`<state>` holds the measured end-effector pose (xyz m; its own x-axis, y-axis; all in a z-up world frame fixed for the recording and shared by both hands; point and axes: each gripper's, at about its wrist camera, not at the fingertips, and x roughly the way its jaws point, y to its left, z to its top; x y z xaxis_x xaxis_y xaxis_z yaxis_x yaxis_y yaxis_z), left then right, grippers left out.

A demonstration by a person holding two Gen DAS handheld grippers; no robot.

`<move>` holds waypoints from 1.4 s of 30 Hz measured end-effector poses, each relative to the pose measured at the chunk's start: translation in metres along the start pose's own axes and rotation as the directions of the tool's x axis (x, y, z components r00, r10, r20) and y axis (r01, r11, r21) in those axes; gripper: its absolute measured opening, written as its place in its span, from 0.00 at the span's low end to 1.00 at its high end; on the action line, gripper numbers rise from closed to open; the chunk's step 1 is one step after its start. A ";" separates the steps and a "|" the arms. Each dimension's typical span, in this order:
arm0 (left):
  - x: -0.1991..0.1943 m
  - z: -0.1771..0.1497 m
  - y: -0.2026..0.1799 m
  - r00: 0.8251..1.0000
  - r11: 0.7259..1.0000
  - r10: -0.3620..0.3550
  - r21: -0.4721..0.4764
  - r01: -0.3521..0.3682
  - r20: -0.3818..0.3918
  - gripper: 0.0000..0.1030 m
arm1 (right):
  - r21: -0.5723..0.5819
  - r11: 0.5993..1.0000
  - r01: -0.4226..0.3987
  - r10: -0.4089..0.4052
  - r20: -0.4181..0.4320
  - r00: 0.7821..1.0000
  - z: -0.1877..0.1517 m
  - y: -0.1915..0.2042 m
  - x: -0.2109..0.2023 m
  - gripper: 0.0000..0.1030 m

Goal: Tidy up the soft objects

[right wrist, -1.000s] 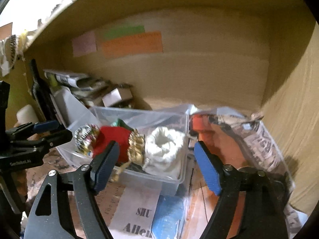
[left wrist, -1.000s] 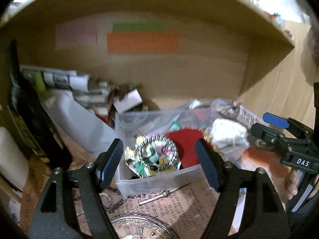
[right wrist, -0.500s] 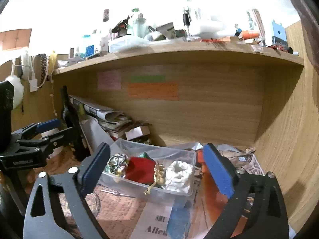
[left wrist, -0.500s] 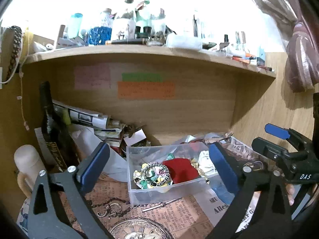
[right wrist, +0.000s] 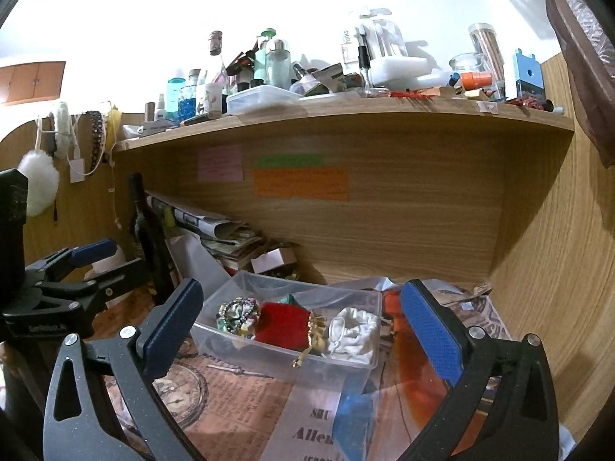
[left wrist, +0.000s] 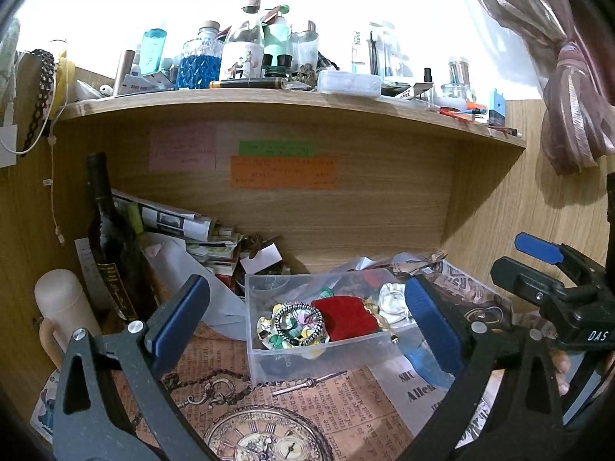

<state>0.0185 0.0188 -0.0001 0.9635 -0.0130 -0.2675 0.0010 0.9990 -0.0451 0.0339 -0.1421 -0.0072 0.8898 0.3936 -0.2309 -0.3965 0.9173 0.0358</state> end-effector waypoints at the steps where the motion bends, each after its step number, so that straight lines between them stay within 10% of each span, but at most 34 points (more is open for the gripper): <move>1: -0.001 0.000 -0.001 1.000 1.000 0.003 0.001 -0.003 0.002 1.00 | 0.000 1.000 -0.001 0.001 0.001 1.000 0.000 0.000 -0.001 1.00; 42: 0.000 -0.001 -0.004 1.000 1.000 -0.019 0.002 0.019 -0.005 1.00 | 0.027 1.000 0.003 -0.003 -0.009 1.000 -0.004 -0.003 0.000 1.00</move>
<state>0.0182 0.0143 -0.0006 0.9619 -0.0326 -0.2716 0.0203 0.9986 -0.0479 0.0344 -0.1452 -0.0109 0.8889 0.3905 -0.2397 -0.3875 0.9198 0.0616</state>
